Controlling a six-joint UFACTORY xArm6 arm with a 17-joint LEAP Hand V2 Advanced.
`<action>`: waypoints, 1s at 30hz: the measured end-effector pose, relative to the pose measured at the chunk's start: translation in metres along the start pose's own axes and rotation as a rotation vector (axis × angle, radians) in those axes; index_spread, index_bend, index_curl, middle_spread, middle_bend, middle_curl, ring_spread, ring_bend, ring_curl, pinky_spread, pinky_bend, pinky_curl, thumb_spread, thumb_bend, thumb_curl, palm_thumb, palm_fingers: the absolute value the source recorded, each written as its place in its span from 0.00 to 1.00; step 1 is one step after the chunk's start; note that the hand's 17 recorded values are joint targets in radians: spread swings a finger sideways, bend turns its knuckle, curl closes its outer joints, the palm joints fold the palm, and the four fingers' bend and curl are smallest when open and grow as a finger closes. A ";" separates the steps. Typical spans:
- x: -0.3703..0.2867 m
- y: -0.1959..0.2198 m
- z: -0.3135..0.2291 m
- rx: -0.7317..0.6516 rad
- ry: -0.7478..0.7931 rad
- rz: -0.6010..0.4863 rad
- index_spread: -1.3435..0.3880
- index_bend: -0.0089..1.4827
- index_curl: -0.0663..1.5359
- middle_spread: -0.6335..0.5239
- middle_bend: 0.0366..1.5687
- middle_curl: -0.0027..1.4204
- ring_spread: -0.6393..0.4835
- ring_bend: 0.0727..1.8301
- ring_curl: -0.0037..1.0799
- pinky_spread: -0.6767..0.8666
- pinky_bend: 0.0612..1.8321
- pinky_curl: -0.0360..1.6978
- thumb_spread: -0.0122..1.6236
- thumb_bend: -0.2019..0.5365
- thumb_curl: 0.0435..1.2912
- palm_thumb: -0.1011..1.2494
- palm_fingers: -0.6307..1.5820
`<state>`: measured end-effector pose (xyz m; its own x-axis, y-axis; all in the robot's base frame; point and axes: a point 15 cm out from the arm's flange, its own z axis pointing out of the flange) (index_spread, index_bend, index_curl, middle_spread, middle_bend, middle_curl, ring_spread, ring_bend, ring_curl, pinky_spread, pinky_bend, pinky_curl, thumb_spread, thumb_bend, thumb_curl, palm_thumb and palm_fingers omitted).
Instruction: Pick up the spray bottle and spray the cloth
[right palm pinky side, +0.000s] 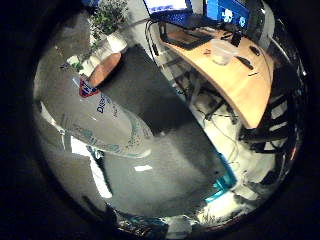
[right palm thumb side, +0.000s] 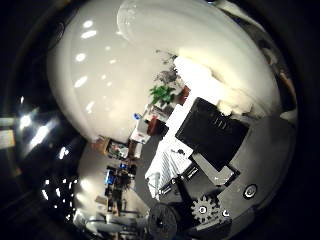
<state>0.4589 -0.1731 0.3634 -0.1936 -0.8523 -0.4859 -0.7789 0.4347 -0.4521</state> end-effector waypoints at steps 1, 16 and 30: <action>-0.008 0.004 -0.009 -0.010 -0.009 -0.008 0.61 0.76 0.45 0.39 0.83 0.46 0.38 0.76 0.50 0.22 0.69 0.32 0.51 0.25 0.70 0.79 0.85; -0.149 0.109 -0.051 -0.302 -0.122 -0.195 0.61 0.76 0.44 0.38 0.83 0.46 0.38 0.76 0.50 0.21 0.68 0.33 0.50 0.25 0.74 0.78 0.85; -0.253 0.116 -0.026 -0.440 -0.117 -0.243 0.61 0.76 0.44 0.38 0.83 0.46 0.38 0.76 0.50 0.21 0.67 0.34 0.50 0.25 0.75 0.78 0.85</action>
<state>0.4021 0.0859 0.4528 0.0724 -0.8644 -0.4977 -0.9753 0.0431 -0.2166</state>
